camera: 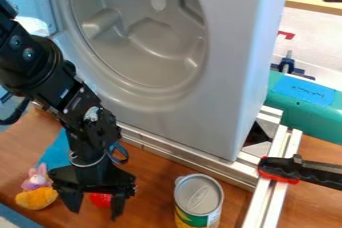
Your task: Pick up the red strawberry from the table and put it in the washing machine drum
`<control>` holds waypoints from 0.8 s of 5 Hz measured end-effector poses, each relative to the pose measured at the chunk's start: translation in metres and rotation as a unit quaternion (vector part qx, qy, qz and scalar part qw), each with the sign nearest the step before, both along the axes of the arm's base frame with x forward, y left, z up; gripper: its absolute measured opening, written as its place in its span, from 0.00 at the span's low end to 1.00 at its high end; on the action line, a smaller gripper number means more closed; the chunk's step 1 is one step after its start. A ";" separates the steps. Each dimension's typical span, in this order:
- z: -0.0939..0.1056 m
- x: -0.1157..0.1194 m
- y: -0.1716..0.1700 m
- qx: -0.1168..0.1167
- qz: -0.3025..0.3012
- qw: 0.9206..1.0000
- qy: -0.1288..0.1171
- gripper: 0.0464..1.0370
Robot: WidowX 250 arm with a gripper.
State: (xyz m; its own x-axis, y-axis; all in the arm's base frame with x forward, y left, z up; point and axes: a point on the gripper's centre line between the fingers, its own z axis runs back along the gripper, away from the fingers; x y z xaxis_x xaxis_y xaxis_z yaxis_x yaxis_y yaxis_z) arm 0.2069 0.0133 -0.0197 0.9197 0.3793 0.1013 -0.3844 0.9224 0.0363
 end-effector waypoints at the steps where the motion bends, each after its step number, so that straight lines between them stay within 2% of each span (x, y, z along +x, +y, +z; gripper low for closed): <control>1: -0.004 -0.003 0.000 -0.001 0.001 1.000 0.007 0.96; 2: -0.005 0.004 -0.001 -0.006 0.041 0.999 -0.035 0.96; 3: -0.006 0.010 0.003 -0.006 0.115 0.989 -0.093 0.96; 4: -0.010 0.015 0.003 0.001 0.187 0.975 -0.117 0.96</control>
